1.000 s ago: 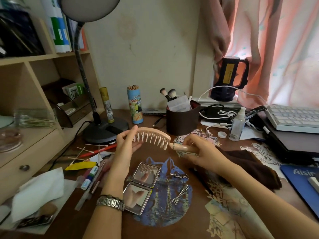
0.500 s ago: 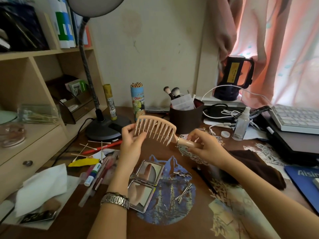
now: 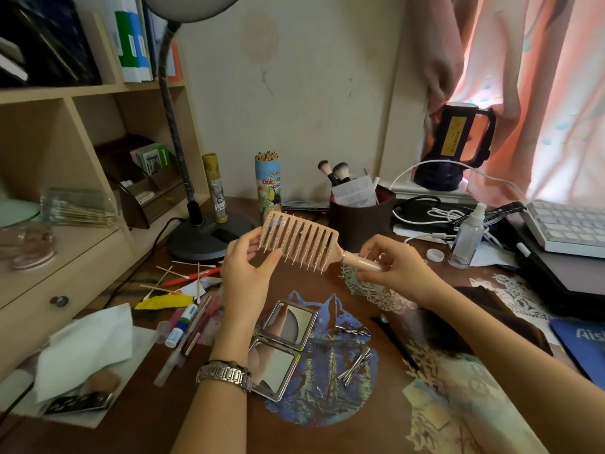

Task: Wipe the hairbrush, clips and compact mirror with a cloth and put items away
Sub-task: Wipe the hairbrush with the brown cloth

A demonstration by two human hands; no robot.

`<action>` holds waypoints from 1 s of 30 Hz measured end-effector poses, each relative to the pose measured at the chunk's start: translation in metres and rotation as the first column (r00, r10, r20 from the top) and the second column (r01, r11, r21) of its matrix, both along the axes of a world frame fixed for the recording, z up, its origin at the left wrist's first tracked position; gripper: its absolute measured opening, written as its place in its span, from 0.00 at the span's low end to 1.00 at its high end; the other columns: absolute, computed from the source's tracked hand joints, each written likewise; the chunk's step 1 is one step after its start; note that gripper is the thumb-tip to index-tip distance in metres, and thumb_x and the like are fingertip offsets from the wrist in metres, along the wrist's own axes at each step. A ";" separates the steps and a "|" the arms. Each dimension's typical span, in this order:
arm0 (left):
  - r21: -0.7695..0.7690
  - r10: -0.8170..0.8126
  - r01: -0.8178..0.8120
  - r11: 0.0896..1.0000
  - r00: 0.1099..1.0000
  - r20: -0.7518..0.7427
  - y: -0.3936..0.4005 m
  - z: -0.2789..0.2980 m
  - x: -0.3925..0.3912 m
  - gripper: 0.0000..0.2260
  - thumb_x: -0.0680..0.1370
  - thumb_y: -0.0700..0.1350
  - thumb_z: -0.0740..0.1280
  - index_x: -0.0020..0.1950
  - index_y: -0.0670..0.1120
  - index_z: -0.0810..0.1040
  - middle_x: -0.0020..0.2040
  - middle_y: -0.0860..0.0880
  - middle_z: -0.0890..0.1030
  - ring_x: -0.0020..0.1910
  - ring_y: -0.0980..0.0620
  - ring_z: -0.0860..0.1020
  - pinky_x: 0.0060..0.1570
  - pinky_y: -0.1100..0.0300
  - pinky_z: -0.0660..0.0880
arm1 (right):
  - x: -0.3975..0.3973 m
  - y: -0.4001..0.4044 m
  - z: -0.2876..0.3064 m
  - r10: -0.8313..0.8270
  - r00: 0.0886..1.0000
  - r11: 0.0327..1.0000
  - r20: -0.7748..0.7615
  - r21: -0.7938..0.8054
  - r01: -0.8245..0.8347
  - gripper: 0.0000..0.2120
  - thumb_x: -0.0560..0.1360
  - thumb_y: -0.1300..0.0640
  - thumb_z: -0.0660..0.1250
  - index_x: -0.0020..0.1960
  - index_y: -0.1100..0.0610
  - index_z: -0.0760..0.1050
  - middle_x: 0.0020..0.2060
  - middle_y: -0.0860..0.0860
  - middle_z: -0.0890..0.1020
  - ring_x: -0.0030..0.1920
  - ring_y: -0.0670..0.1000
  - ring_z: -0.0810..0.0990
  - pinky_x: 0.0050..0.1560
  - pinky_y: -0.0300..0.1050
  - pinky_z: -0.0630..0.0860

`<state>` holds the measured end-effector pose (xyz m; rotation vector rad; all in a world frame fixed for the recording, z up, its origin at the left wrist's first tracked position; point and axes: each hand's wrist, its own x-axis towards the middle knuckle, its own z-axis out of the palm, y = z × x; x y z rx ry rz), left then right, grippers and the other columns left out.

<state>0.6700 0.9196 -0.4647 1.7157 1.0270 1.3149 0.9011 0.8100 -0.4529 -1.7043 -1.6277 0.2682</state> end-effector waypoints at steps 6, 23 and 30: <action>-0.033 0.061 -0.063 0.998 0.997 -0.049 0.006 -0.004 -0.007 0.17 0.73 0.41 0.71 0.61 0.48 0.75 0.54 0.53 0.79 0.50 0.60 0.77 0.43 0.71 0.70 | 0.001 0.013 -0.004 0.009 0.999 0.999 0.043 -0.036 -0.007 0.13 0.67 0.57 0.75 0.46 0.46 0.75 0.39 0.44 0.80 0.37 0.43 0.77 0.37 0.35 0.71; -0.152 0.088 -0.159 0.975 0.916 -0.392 0.017 -0.014 -0.007 0.15 0.75 0.42 0.69 0.62 0.47 0.76 0.57 0.49 0.80 0.53 0.53 0.78 0.47 0.63 0.71 | 0.005 0.033 -0.022 0.007 0.992 0.962 0.124 -0.270 0.027 0.10 0.70 0.51 0.73 0.48 0.43 0.75 0.49 0.44 0.78 0.49 0.46 0.75 0.48 0.41 0.71; -0.066 0.147 -0.189 0.980 0.903 -0.403 0.013 -0.008 -0.008 0.17 0.75 0.44 0.69 0.64 0.48 0.74 0.61 0.48 0.76 0.58 0.52 0.75 0.50 0.60 0.70 | 0.014 0.010 -0.004 0.001 0.943 0.953 0.331 -0.287 0.100 0.19 0.71 0.45 0.70 0.60 0.47 0.73 0.55 0.47 0.76 0.54 0.47 0.74 0.56 0.47 0.73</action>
